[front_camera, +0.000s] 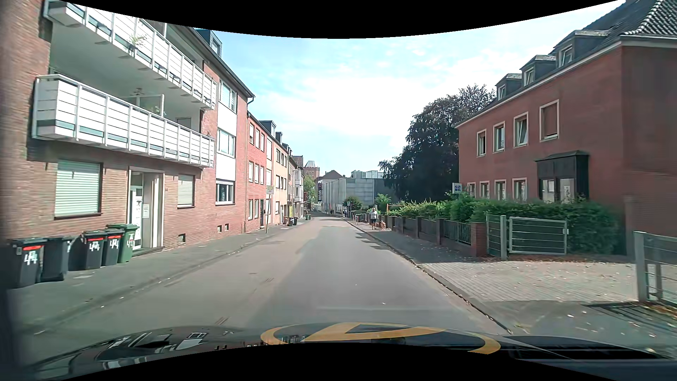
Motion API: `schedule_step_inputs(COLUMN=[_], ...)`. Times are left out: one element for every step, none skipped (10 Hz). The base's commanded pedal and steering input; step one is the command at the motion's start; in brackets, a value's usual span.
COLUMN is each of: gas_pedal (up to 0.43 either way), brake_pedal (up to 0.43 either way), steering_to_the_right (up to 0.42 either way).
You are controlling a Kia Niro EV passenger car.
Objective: Follow the waypoints while adhering to traffic rules and regulations
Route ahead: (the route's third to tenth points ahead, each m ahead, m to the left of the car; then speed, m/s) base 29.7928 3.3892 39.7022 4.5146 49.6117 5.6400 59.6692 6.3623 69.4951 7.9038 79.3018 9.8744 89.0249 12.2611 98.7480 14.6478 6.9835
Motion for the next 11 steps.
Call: schedule_step_inputs(gas_pedal=[0.0,0.0,0.0,0.008,0.008,0.02,0.02,0.039,0.047,0.047,0.059], brake_pedal=[0.0,0.0,0.0,0.0,0.0,0.0,0.0,0.0,0.0,0.0,0.0], steering_to_the_right=[-0.026,-0.026,-0.026,-0.028,-0.029,-0.03,-0.026,-0.025,-0.025,-0.024,-0.022])
